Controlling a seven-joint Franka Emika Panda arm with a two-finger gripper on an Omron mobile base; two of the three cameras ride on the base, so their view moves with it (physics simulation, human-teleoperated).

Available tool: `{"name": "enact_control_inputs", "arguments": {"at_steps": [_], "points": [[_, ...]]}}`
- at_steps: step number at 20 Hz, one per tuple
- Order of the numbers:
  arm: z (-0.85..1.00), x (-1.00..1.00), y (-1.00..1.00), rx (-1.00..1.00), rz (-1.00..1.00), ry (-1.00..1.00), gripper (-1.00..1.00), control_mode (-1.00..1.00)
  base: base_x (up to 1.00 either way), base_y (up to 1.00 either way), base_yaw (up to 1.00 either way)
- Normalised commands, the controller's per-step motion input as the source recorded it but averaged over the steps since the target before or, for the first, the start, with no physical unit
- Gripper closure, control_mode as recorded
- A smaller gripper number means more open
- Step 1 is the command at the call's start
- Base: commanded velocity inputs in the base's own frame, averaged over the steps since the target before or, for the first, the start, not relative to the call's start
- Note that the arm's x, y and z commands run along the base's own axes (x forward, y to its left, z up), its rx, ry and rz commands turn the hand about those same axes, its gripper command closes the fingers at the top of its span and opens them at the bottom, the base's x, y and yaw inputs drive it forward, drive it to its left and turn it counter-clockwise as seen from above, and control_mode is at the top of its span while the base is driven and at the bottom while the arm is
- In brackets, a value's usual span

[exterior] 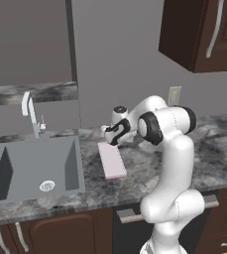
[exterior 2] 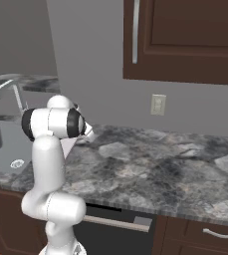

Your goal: The ice cube tray has been filled with water. Take the tray and place it in the freezer to make ice. Close the freezer door after placing the tray.

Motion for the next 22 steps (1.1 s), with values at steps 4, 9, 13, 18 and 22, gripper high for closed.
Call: {"name": "enact_control_inputs", "arguments": {"at_steps": [4,9,13,18,22], "points": [[-0.42,0.12,0.00,0.00,-0.01,0.01,-1.00,-1.00,0.00,0.00,0.00],[-0.45,-0.09,0.00,0.00,0.00,0.03,-1.00,-1.00,0.00,0.00,0.00],[-0.40,-0.58,0.00,0.00,0.00,0.01,-1.00,-1.00,0.00,0.00,0.00],[-0.34,-0.87,0.02,0.00,0.00,0.00,-1.00,-1.00,0.00,0.00,0.00],[-0.34,-0.88,0.08,0.00,0.00,0.00,-1.00,-1.00,0.00,0.00,0.00]]}}
